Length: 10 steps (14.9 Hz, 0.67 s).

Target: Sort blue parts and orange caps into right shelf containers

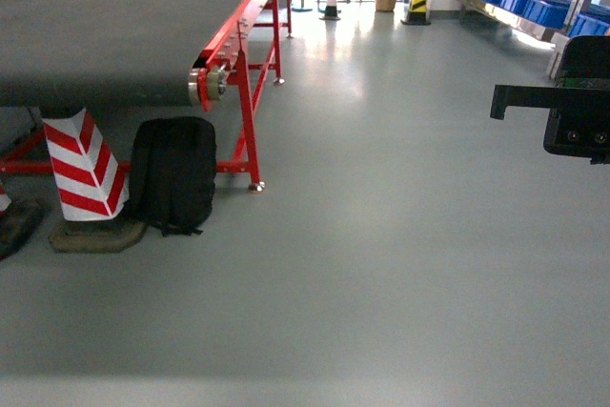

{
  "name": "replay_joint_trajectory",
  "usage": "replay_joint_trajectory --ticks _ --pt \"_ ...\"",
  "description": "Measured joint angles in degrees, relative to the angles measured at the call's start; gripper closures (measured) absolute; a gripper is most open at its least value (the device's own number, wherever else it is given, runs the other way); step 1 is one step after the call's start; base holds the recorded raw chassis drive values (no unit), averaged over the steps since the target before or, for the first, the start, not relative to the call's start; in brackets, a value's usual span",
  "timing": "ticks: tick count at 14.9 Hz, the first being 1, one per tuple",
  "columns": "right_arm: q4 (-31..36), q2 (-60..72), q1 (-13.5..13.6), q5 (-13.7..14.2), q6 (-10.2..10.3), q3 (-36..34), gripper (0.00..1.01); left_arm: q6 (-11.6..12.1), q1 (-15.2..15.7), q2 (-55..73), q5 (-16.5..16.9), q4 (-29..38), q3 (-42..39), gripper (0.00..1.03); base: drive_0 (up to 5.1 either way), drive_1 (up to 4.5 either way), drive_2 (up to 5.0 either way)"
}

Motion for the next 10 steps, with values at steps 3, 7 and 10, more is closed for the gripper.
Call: replay_joint_trajectory --ticks 3,7,10 --pt "-0.2 0.0 0.0 0.0 0.0 0.0 0.6 0.0 0.0 -0.1 0.0 -0.3 0.0 0.62 4.1 0.13 -4.5" --pt "0.0 0.0 0.0 0.0 0.0 0.0 0.6 0.0 0.0 -0.1 0.0 -0.1 0.0 0.62 3.9 0.61 -4.6" --pt "0.0 0.0 0.0 0.1 0.0 0.0 0.6 0.0 0.0 -0.1 0.0 0.0 0.0 0.62 3.9 0.82 -4.6"
